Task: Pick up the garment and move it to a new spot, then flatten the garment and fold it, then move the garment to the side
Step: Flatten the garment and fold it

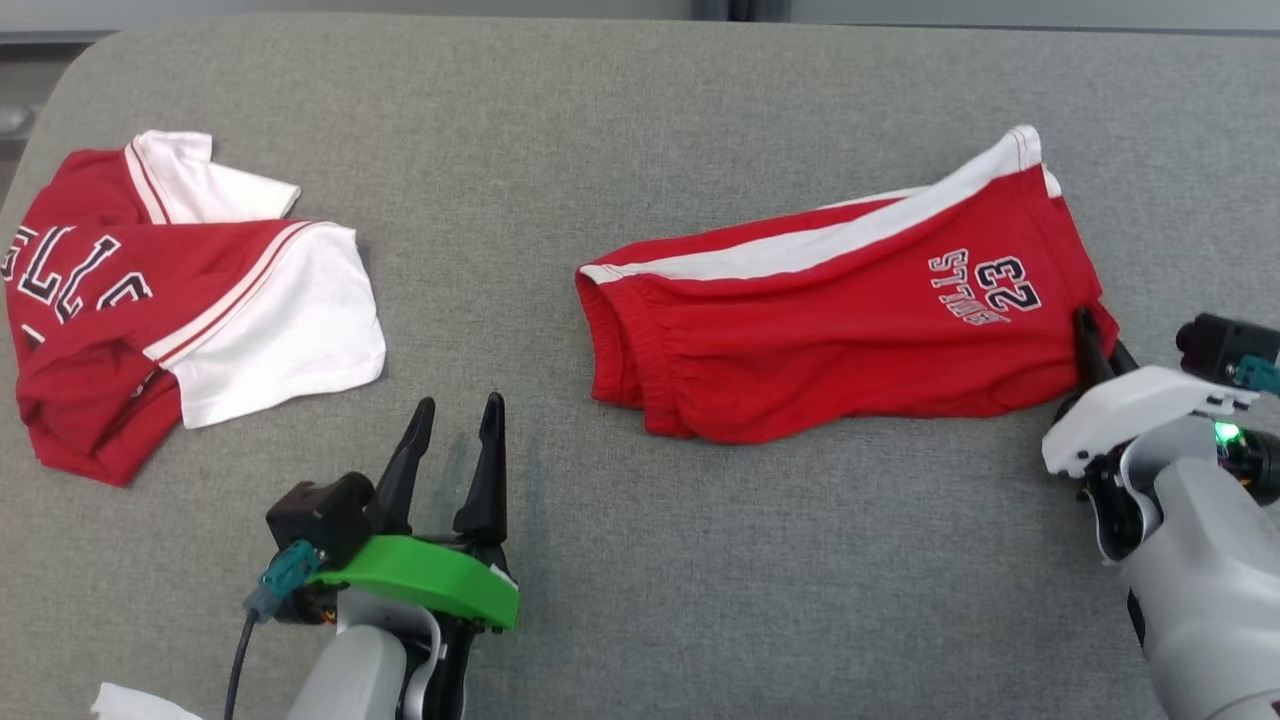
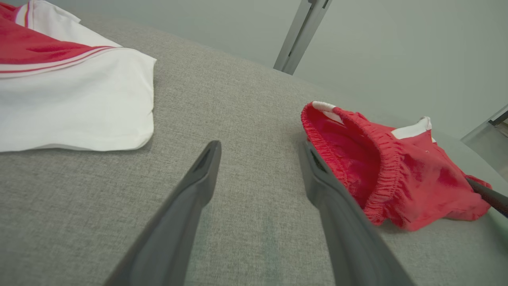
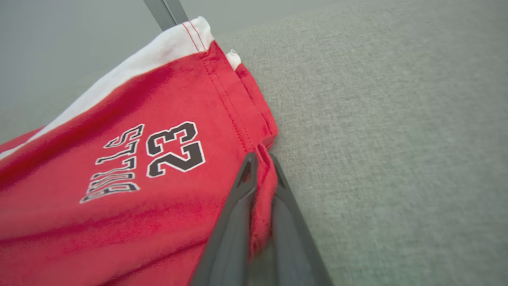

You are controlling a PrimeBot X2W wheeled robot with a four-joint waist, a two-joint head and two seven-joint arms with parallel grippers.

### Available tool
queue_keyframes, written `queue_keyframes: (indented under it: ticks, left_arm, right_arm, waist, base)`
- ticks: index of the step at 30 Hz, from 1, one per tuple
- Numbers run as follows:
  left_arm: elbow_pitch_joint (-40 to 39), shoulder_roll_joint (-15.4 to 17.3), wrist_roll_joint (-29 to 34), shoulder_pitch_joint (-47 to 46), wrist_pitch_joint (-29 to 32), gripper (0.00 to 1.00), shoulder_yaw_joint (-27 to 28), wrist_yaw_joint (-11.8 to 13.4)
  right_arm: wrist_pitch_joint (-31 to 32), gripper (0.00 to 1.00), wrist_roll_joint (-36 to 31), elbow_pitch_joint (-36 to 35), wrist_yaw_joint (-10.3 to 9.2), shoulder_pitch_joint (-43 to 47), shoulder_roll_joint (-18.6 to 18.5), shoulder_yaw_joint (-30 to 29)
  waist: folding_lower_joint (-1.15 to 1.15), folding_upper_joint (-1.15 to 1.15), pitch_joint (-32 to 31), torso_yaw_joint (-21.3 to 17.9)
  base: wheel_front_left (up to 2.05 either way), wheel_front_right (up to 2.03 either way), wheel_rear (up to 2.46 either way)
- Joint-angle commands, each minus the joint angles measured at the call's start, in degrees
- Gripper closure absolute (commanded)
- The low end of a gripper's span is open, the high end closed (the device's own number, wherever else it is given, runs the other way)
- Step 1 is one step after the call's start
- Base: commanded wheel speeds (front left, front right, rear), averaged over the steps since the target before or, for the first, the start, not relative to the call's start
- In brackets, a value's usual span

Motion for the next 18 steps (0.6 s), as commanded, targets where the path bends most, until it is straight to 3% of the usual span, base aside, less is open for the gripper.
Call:
queue_keyframes:
  ticks: [1, 11, 18]
  left_arm:
    - [0.3, 0.2, 0.6, 1.6, 0.0, 0.0, 0.4, 0.2]
    - [0.4, 0.2, 2.0, 8.1, 0.0, 0.0, 1.0, 0.2]
    - [0.2, 0.2, 2.1, 10.1, 0.0, 0.0, 0.3, 0.2]
  right_arm:
    - [0.1, 1.0, 0.6, -0.7, -0.18, 3.1, 0.0, -0.6]
    - [0.0, 1.0, 1.9, -8.9, -0.16, 17.7, 2.2, -3.3]
    - [0.0, 1.0, 0.8, -10.9, -0.16, 20.8, 3.2, -5.6]
  waist:
    - [0.0, 0.0, -3.4, -2.0]
    - [0.0, 0.0, -9.7, -4.0]
    - [0.0, 0.0, -10.7, -3.6]
  base:
    - [0.0, 0.0, 0.0]
    - [0.0, 0.0, 0.0]
    - [0.0, 0.0, 0.0]
